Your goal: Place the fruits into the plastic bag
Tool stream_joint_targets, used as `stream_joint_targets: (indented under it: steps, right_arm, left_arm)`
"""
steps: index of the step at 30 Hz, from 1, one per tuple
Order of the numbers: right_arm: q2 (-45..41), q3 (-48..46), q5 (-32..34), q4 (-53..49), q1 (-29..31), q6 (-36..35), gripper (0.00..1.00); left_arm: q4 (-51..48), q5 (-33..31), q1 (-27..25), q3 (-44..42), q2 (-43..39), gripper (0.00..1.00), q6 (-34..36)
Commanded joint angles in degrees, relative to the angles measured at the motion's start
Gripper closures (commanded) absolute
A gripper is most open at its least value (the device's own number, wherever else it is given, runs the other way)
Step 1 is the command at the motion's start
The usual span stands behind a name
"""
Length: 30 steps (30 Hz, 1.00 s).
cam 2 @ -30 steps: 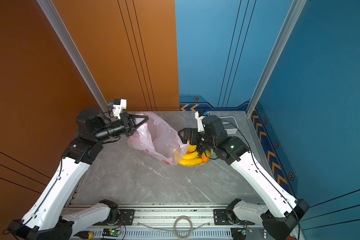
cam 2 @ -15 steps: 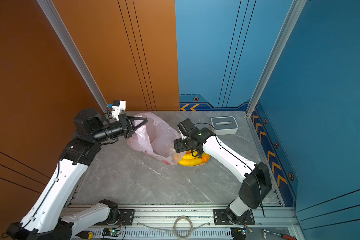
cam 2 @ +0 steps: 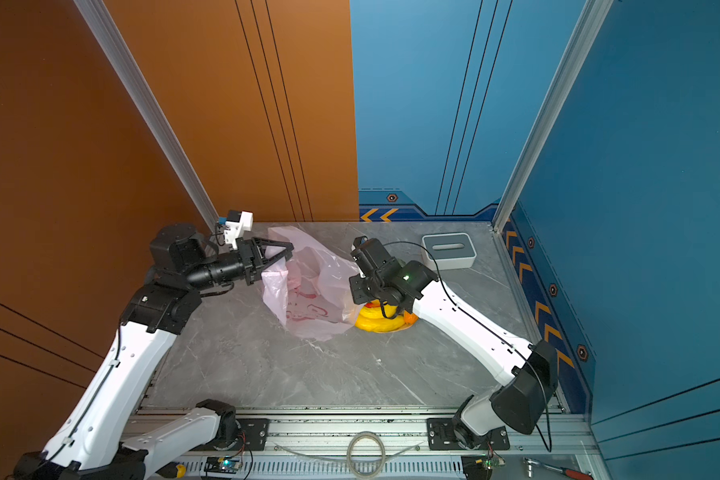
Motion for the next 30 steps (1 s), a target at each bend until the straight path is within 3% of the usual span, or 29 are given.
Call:
stream_joint_targets:
  steps: [1,3,5,7,8,13,19,22,24,27,30]
  right_arm:
    - [-0.9,2.7,2.0,-0.2,-0.5,3.1,1.00]
    - [-0.7,3.6,1.8,-0.8,-0.6,3.9,1.00]
    - [-0.7,4.4,1.2,-0.9,-0.5,4.5,1.00]
    - [-0.7,4.9,0.8,-0.9,-0.4,4.9,1.00]
    - [-0.8,5.3,0.9,-0.9,-0.2,5.0,1.00]
    - [2.2,8.6,0.7,1.0,-1.4,5.1,1.00]
    - [11.2,23.1,0.0,14.1,-2.1,-1.9,1.00]
    - [10.8,27.7,0.8,24.6,0.2,-7.8,1.00]
    - [8.6,27.9,1.4,32.8,3.1,-13.7,1.00]
    - [3.2,24.0,1.1,44.6,8.1,-22.9,1.00]
    - [-4.4,13.7,-0.4,57.0,11.9,-28.2,1.00]
  left_arm:
    - [2.8,4.4,0.0,-0.8,-1.4,0.63,-1.6]
    - [1.9,5.2,-0.3,-1.5,-2.2,0.66,-1.6]
    - [-1.4,5.5,-0.6,-1.9,-3.2,0.75,0.1]
    - [-6.2,4.8,-0.5,-2.5,-4.2,0.96,3.4]
    - [-8.1,4.3,-0.4,-2.8,-4.7,1.00,4.7]
    - [-19.2,-2.7,3.7,0.0,-4.3,1.00,13.3]
    - [-22.8,-20.0,5.7,18.4,4.9,1.00,24.8]
    - [-22.9,-23.5,4.9,28.5,8.2,1.00,28.1]
    - [-22.2,-24.8,1.1,36.1,9.5,1.00,31.9]
    - [-21.7,-29.8,-10.8,46.0,9.5,1.00,41.7]
    - [-20.1,-34.2,-23.8,46.3,5.7,1.00,51.9]
